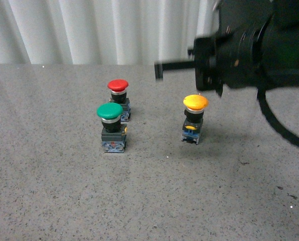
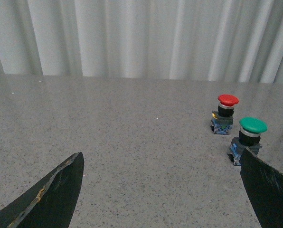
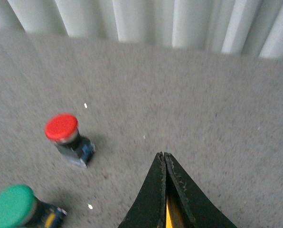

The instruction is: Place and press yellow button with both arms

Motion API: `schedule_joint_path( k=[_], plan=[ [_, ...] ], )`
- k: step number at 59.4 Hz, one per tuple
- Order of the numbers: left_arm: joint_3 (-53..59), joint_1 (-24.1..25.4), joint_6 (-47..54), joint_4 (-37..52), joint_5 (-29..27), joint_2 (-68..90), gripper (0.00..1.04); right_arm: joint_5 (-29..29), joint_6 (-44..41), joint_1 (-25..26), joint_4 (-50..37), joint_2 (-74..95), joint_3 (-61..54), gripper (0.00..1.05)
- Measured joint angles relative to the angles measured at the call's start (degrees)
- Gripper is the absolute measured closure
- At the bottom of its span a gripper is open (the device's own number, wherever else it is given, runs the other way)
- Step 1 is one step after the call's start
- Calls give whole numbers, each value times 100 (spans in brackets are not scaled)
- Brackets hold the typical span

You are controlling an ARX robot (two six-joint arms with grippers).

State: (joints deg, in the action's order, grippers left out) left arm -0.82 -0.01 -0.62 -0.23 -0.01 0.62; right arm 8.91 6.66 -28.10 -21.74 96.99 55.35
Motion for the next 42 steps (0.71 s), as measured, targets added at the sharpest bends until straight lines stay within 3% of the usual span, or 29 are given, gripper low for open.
schedule_joint_path(
  k=[4, 9, 10, 11, 14, 20, 31, 36, 42],
  plan=[
    [0, 0, 0, 0, 0, 0, 7, -328, 437, -118, 13, -1759, 107, 103],
    [0, 0, 0, 0, 0, 0, 7, -387, 442, -321, 734, -3901, -1137, 103],
    [0, 0, 0, 2, 0, 0, 7, 758, 83, -479, 1091, -4496, -1401, 103],
    [0, 0, 0, 0, 0, 0, 7, 1373, -184, -391, 1355, -5045, -1801, 103],
    [0, 0, 0, 0, -4, 0, 7, 1698, -382, 72, 1803, -5862, -2430, 103],
    [0, 0, 0, 0, 2, 0, 7, 769, -529, 1217, 2754, -7554, -3314, 103],
    [0, 0, 0, 0, 0, 0, 7, -22, -588, 1923, 2514, -8579, -3989, 103],
    [0, 0, 2, 0, 0, 0, 7, -767, -619, 2817, 2509, -8760, -4395, 103],
    [0, 0, 0, 2, -2, 0, 7, -894, -627, 2800, 2341, -8970, -4542, 103]
  ],
)
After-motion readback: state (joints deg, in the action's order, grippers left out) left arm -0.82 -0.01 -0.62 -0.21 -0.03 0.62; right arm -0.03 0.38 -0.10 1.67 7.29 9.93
